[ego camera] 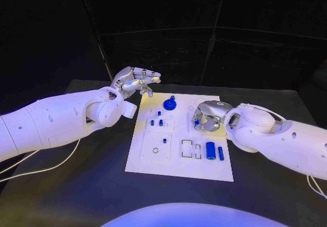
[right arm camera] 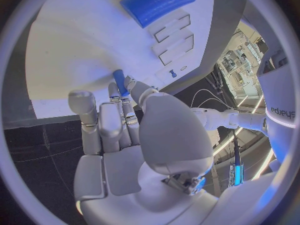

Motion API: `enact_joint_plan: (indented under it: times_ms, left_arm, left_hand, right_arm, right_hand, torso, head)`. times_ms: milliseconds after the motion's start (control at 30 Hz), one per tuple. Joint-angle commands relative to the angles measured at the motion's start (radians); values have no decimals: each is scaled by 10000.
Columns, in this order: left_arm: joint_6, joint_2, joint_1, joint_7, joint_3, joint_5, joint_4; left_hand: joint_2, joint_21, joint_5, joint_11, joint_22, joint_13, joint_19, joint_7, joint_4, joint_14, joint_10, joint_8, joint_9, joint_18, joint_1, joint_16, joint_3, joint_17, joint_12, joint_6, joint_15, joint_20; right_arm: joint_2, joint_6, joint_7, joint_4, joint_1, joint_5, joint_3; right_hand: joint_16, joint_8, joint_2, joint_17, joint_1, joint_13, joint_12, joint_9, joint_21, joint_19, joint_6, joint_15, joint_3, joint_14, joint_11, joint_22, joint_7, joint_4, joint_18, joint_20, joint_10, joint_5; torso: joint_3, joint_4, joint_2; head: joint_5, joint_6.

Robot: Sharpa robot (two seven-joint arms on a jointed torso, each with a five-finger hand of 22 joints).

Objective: Assemble the parts on the task board

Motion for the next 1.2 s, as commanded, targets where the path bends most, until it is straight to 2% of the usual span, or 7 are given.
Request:
enact_joint_plan:
  times_ms: [33, 267, 433, 533, 933, 1067, 1200]
  left_arm:
    - [139, 0, 16, 11, 8, 38, 25]
    - [122, -9, 16, -27, 8, 38, 27]
    - [110, -17, 16, -36, 8, 38, 29]
    - [105, -19, 16, -37, 8, 38, 27]
    - [105, -17, 15, 6, 8, 38, 43]
    - [119, -15, 15, 30, 8, 38, 54]
    - [115, -9, 15, 40, 8, 38, 67]
  left_hand:
    - [53, -44, 8, 8, -17, 13, 87, 1, 31, 48, -75, 36, -8, 137, -5, 33, -24, 10, 25, -82, 29, 14]
    - [53, -44, 8, 8, -17, 13, 87, 1, 31, 48, -75, 36, -8, 137, -5, 33, -24, 10, 25, -82, 29, 14]
    - [68, -44, 10, 8, -17, 14, 93, 2, 35, 49, -80, 42, -7, 138, 1, 33, -22, -1, 34, -84, 28, 14]
    - [68, -44, 10, 8, -17, 14, 93, 2, 35, 49, -80, 42, -7, 138, 1, 33, -22, -1, 34, -84, 28, 14]
    - [77, -44, 7, 13, -18, 16, 101, 7, 48, 51, -90, 49, -6, 137, -5, 37, -34, -9, 50, -92, 30, 15]
    - [72, -46, 2, 17, -20, 17, 106, 10, 62, 58, -99, 54, -6, 136, -22, 45, -52, 2, 61, -99, 32, 17]
    - [72, -46, 2, 17, -20, 17, 106, 10, 62, 58, -99, 54, -6, 136, -22, 45, -52, 2, 61, -99, 32, 17]
  right_arm:
    - [40, 258, -67, -43, 6, -170, -6]
    - [86, 213, -133, -13, 5, -268, -8]
    - [45, -193, -65, 104, 4, -282, -8]
    - [-19, -575, 10, 230, 4, -301, -7]
    - [-440, -2819, 599, 1214, 9, -94, 4]
    - [-408, -2951, 971, 1457, 10, 430, 5]
    - [-154, -2749, 1287, 1541, 9, 1001, 3]
  right_hand:
    - [56, 22, -39, -10, -72, -12, -36, -17, 49, 52, 64, -70, 57, 71, -1, 16, 5, -8, -54, -12, 96, -63]
    - [79, 37, -5, 17, 43, 3, -144, -11, 77, 82, 239, -107, 376, 89, -45, 64, -30, -94, -63, -49, 333, -54]
    - [100, 59, 17, 42, 91, 14, -181, -3, 101, 102, 365, -136, 541, 102, -79, 97, -58, -158, -66, -75, 490, -53]
    - [137, 64, 21, 101, 124, 20, -197, -1, 141, 137, 421, -152, 628, 118, -97, 169, -71, -207, -78, -91, 570, -53]
    - [205, 46, 20, 143, 375, 46, -257, -10, 391, 304, 587, -192, 1092, 151, -118, 576, -84, -553, -144, -144, 807, -5]
    - [221, 36, 16, 169, 373, 47, -270, -13, 402, 305, 586, -186, 1131, 156, -116, 591, -75, -571, -145, -144, 811, 1]
    - [231, 3, -17, 171, 314, 44, -307, -23, 408, 290, 562, -171, 1172, 158, -98, 580, -51, -581, -142, -136, 796, 12]
  torso:
    - [-5, 15, -4]
    - [7, 8, -7]
    - [7, 5, -1]
    - [12, -2, -7]
    - [2, 7, -6]
    - [-2, 14, -1]
    - [-12, 5, -6]
  head:
    - [15, 8]
    - [80, 45]
    - [101, 54]
    - [110, 51]
    - [94, 79]
    - [90, 103]
    - [130, 122]
